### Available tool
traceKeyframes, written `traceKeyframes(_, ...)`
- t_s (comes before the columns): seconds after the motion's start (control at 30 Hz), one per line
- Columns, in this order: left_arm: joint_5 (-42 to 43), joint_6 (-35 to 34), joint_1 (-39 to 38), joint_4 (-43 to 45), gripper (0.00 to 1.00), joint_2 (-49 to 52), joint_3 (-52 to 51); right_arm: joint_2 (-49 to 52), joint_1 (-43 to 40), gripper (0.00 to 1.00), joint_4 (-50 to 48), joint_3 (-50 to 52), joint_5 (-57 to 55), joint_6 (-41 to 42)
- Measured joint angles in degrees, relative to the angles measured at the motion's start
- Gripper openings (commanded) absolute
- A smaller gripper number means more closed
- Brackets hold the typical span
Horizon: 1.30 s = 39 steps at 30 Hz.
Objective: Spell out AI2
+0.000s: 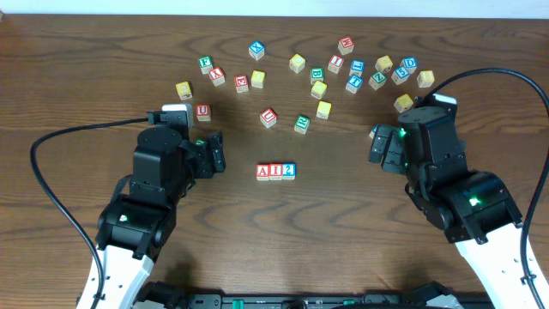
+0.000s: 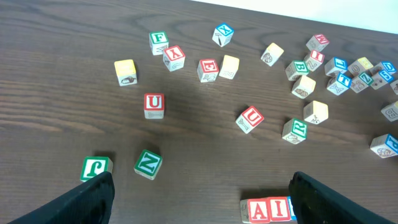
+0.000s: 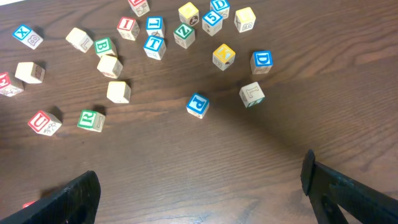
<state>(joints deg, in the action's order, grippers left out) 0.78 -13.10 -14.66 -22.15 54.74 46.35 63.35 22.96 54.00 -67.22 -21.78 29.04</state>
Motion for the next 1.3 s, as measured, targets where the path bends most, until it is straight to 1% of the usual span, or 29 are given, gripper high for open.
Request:
traceKeyframes(0.67, -0.66, 0.28, -0.02, -0.20, 0.89, 0.09, 0.00, 0.00, 0.00, 0.99, 0.02, 0.00, 0.00, -0.02)
traceKeyframes(0.8, -1.44, 0.94, 0.00, -1.97, 0.89, 0.09, 0.00, 0.00, 0.00, 0.99, 0.02, 0.00, 0.02, 0.00)
traceKeyframes(1.1, -2.47, 1.18, 0.00, -9.09, 0.89, -0.76, -0.02, 0.00, 0.00, 0.99, 0.09, 0.00, 0.02, -0.02)
traceKeyframes(1.2, -2.60, 1.18, 0.00, -11.89, 0.89, -3.98, -0.04, 0.00, 0.00, 0.99, 0.11, 0.00, 0.04, -0.02)
traceKeyframes(1.3, -3.30, 1.18, -0.02, -14.14, 0.89, -9.55, -0.04, 0.00, 0.00, 0.99, 0.11, 0.00, 0.09, -0.02)
